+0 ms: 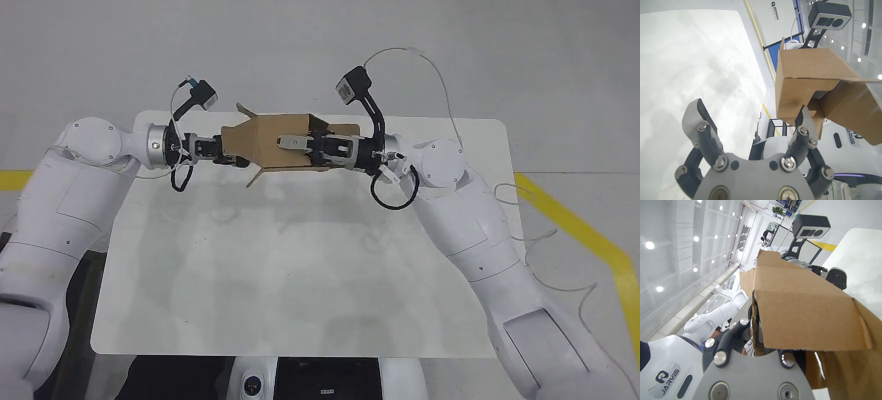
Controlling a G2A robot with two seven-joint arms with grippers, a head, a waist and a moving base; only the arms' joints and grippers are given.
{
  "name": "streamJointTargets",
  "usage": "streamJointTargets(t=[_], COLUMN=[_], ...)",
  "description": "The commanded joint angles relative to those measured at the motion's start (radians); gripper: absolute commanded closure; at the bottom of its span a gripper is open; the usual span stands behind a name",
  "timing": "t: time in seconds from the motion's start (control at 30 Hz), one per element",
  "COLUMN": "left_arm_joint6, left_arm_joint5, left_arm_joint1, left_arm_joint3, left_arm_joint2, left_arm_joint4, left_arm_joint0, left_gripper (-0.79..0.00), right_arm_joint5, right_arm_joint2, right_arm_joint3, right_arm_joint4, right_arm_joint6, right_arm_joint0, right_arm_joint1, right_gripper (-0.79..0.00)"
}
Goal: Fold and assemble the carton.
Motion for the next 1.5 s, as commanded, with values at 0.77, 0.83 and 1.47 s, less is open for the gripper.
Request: streamJointTargets(t=[0.77, 0.83, 1.47], left_arm_joint6=[0.038, 0.037, 0.047], left_arm_joint5=[-0.038, -0.037, -0.047], left_arm_joint1=[0.029, 0.029, 0.030], left_arm_joint3=[-0.093, -0.081, -0.075], left_arm_joint2=[0.020, 0.018, 0.025], left_arm_joint4=[0.080, 0.071, 0.069], left_arm_joint0=[0.023, 0.019, 0.007], left_gripper=[-0.785, -0.785, -0.785], right_arm_joint5=[0.058, 0.059, 0.071], right_arm_joint2=[0.050, 0.048, -0.007], right_arm_joint3=[-0.046, -0.044, -0.022], right_arm_joint4=[-0.129, -0.129, -0.092], right_arm_joint6=[-0.181, -0.176, -0.096], right_arm_joint0=[-0.059, -0.058, -0.037], right_arm_joint1=[0.014, 0.014, -0.002], right_gripper=[0.000, 0.000, 0.000])
